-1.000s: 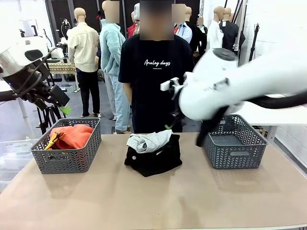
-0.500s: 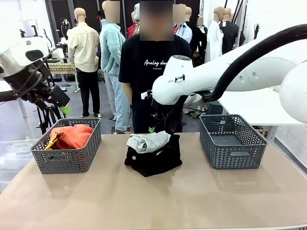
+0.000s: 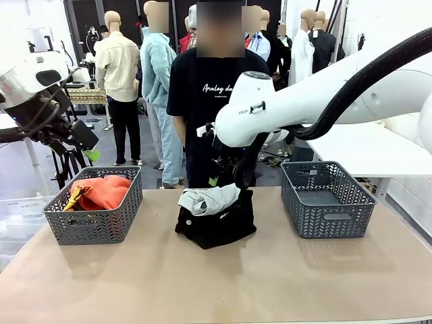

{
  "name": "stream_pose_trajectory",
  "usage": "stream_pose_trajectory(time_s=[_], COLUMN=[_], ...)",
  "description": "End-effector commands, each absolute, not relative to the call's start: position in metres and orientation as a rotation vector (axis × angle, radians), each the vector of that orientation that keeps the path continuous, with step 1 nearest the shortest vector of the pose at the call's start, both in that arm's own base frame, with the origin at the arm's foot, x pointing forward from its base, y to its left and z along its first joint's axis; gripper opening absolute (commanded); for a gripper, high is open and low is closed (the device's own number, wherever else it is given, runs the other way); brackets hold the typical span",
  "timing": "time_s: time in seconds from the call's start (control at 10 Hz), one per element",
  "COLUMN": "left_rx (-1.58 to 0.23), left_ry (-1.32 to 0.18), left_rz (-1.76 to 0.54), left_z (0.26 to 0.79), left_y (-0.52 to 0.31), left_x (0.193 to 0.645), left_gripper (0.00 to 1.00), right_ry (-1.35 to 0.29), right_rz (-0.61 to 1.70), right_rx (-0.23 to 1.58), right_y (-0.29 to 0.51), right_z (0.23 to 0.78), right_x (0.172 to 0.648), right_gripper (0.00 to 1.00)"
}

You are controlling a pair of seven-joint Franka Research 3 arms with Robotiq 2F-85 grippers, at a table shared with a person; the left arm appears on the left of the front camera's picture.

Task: Sort the tops and bottoms.
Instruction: Lift clothes from the center of the table with your right hand.

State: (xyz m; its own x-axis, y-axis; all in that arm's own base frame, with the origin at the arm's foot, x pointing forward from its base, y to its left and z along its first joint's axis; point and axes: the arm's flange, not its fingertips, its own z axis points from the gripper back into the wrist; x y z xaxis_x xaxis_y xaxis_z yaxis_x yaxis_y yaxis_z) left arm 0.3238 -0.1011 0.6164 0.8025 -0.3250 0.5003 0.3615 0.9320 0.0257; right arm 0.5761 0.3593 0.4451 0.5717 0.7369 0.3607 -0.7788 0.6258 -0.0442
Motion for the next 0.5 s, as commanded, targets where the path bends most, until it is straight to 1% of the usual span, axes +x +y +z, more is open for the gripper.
stream_pose_trajectory(time_s=[0.0,0.4], left_rx=[-0.073,-0.073], left_ry=[-0.524,-0.524], left_rz=[-0.365,-0.365], left_z=[0.618,0.618], left_y=[-0.101,-0.101], left_x=[0.325,0.325], left_gripper=[1.0,1.0], right_ry=[-0.309,-0.197], right_rz=[0.893,0.918], right_rx=[0.077,0.056], right_y=[0.389,0.414], right_z=[0.446,0.43], right_x=[0.587,0.597], right_gripper=[1.0,1.0])
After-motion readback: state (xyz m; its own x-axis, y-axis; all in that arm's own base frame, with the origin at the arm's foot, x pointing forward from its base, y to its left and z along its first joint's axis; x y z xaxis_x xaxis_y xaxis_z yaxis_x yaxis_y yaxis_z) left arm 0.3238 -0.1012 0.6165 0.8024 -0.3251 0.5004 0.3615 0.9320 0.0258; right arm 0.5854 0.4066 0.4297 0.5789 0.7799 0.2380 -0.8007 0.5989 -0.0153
